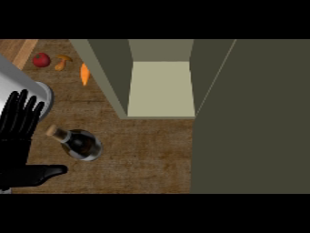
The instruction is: Pick up the wine, place it into the cabinet and close the cabinet
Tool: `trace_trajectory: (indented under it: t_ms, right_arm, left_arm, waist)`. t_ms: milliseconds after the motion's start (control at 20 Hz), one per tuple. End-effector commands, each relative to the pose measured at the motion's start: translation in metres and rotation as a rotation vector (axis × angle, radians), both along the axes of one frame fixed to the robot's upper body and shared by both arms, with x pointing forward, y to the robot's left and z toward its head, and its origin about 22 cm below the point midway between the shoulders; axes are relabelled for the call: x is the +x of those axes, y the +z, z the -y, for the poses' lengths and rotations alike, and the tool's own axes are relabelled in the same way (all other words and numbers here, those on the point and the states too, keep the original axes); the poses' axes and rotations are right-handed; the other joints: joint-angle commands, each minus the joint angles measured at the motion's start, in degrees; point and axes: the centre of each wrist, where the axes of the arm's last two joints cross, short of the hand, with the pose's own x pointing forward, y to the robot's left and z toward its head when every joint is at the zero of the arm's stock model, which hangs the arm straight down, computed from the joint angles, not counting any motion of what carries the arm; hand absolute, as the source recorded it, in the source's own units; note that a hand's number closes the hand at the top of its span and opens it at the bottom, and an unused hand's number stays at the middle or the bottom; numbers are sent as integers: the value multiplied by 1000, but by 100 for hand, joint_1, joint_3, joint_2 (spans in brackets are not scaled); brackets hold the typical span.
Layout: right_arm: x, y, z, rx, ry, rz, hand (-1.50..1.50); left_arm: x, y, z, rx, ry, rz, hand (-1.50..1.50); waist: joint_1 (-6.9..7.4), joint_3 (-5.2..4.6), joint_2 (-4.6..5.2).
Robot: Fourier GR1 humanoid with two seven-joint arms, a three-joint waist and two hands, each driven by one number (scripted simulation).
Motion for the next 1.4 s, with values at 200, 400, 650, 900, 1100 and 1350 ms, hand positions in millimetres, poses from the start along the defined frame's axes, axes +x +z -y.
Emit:
trace_trajectory:
  t_ms: [200,400,650,900,1100,1350]
  right_arm:
    - [-9,7,-2,-4,3,16,-150]
    - [-2,-4,-2,9,6,6,-150]
    - [1,-6,-8,1,28,-7,-150]
    - [-15,20,-16,10,0,28,-150]
    - [-22,6,1,-6,19,2,-150]
    - [2,8,-25,31,15,2,-150]
  left_arm:
    - [-10,-37,-29,14,43,-49,-150]
    - [7,-55,-19,-2,42,-56,-150]
    - [-12,-82,-19,27,30,-75,-150]
    - [-20,-84,-43,45,35,-114,-150]
    - [-5,-93,-38,54,10,-99,-150]
    - [19,-107,-47,6,-2,-131,-150]
  waist:
    - [0,0,-1]
    - [-8,0,2]
    - [4,0,1]
    - [14,-2,-2]
    - [-12,1,-3]
    - [-3,-2,4]
